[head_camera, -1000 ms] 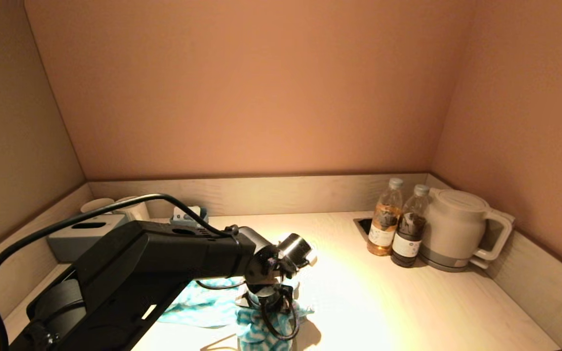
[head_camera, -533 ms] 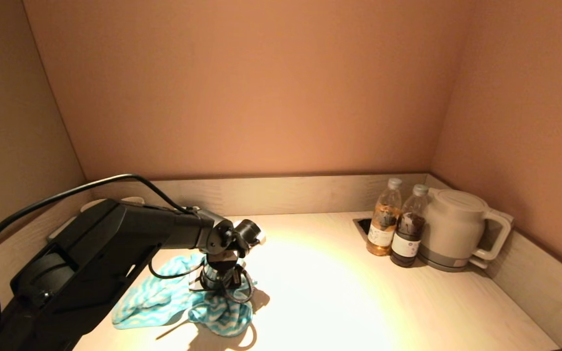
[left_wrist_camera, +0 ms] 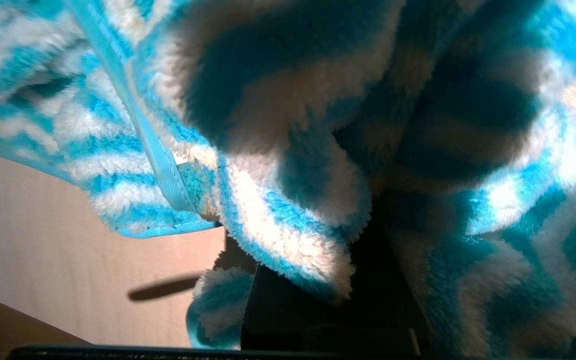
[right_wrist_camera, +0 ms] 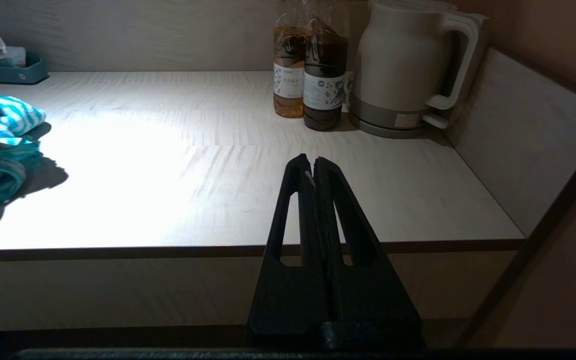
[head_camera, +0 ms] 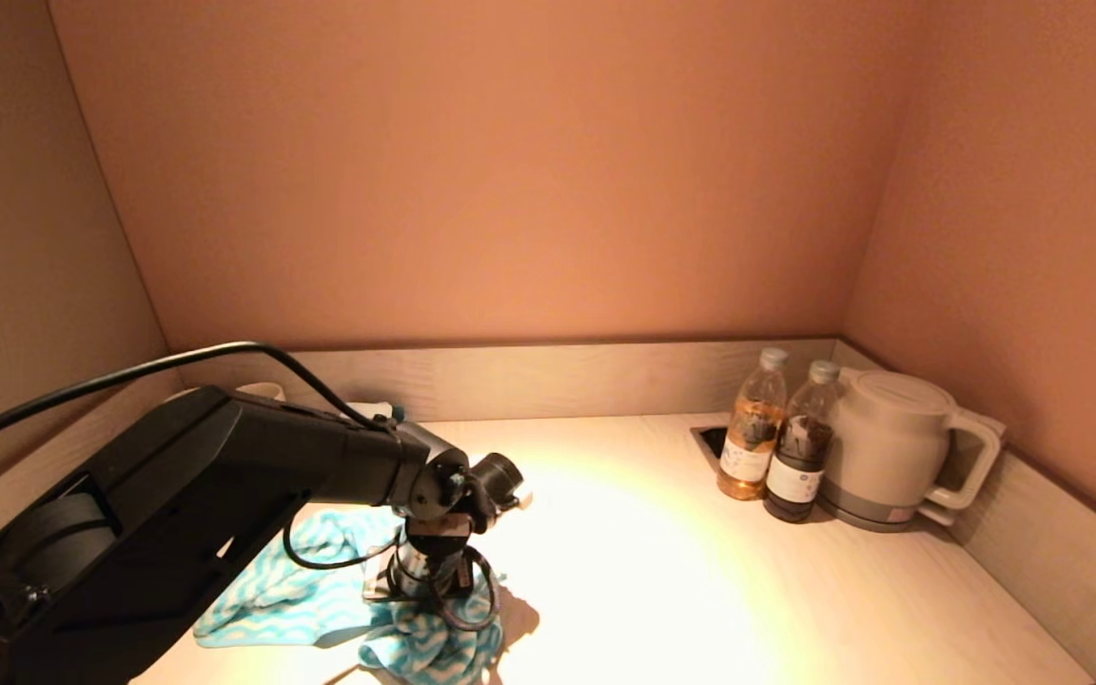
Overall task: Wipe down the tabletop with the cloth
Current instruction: Sweep the stains on the table
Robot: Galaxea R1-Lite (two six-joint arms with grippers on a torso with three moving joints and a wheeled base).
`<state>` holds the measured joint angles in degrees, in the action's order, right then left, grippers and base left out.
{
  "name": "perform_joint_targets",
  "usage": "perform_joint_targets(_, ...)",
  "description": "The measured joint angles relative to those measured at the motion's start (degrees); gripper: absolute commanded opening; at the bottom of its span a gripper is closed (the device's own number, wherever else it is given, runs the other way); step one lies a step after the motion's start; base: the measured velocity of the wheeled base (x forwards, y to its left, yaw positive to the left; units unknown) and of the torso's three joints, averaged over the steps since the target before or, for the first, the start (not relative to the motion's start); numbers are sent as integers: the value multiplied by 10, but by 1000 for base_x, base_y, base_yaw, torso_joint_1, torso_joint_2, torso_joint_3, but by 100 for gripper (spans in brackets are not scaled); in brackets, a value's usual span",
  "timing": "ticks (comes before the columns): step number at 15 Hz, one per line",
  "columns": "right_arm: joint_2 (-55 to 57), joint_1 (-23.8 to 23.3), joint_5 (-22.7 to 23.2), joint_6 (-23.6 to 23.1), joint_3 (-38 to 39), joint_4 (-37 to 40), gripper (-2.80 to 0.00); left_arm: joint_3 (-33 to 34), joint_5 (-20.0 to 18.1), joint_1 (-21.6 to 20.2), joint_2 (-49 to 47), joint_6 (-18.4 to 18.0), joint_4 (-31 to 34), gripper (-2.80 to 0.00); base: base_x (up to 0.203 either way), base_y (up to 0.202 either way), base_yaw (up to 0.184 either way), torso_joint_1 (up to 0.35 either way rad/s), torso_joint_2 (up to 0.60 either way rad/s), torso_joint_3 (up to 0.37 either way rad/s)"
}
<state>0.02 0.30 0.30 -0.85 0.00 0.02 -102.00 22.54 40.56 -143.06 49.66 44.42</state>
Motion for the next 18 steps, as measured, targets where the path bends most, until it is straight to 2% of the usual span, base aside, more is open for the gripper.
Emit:
perform_joint_targets(2, 0, 0, 0, 0, 0, 0, -280, -43, -34, 43, -2, -3, -2, -280, 0, 0, 0, 0, 0, 0)
perform_joint_targets(4, 0, 0, 0, 0, 0, 0, -280, -82, -82, 75, -2, -38, -28, -280, 0, 0, 0, 0, 0, 0)
perform_joint_targets(8, 0, 0, 0, 0, 0, 0, -280, -97, -103, 110, 13, -113, -117, -280, 0, 0, 0, 0, 0, 0)
perform_joint_targets(10, 0, 0, 0, 0, 0, 0, -280, -99, -105, 111, 8, -164, -183, -280, 0, 0, 0, 0, 0, 0)
perform_joint_targets(11, 0, 0, 0, 0, 0, 0, -280, -99, -106, 108, 4, -172, -208, -280, 0, 0, 0, 0, 0, 0)
perform_joint_targets(15, 0, 0, 0, 0, 0, 0, -280, -99, -122, 83, 10, -176, -319, -280, 0, 0, 0, 0, 0, 0)
perform_joint_targets(18, 0, 0, 0, 0, 0, -1, -280, -99, -132, 80, 25, -194, -342, -280, 0, 0, 0, 0, 0, 0)
